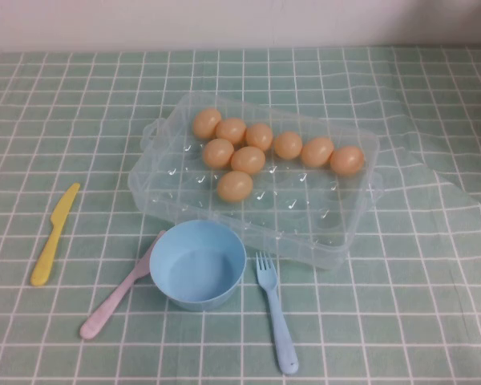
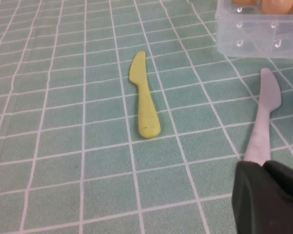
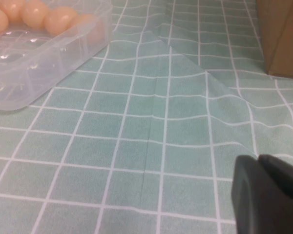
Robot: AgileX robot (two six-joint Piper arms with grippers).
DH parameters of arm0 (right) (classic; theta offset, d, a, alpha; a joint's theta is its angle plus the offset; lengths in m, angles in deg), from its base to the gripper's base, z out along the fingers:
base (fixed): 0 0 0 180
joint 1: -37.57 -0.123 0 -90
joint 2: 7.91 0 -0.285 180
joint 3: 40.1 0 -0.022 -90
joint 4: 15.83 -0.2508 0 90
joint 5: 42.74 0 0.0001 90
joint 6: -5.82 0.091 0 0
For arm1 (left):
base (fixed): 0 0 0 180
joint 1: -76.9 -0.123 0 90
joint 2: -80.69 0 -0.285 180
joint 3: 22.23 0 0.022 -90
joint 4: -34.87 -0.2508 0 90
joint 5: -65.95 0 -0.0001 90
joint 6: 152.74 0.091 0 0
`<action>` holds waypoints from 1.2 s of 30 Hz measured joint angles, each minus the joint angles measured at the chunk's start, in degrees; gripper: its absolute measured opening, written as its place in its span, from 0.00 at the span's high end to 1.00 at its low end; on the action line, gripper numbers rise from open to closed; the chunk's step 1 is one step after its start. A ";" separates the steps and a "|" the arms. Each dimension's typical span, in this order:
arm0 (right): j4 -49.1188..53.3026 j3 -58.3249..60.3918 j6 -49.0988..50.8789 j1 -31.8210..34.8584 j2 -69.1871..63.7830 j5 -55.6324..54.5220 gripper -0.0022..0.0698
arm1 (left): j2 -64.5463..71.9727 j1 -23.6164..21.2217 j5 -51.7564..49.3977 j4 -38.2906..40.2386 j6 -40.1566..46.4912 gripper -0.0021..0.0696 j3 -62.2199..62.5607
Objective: Take an egg out of the egg box
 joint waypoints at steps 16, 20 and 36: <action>0.00 0.00 0.00 0.00 0.00 0.00 0.99 | 0.00 0.00 0.00 0.00 0.00 0.98 0.00; 0.00 0.00 0.00 0.00 0.00 0.00 0.99 | 0.00 0.00 0.00 0.00 0.00 0.98 0.00; 0.00 0.00 0.00 0.00 0.00 0.00 0.99 | 0.00 0.00 11.74 16.66 -9.81 0.98 0.00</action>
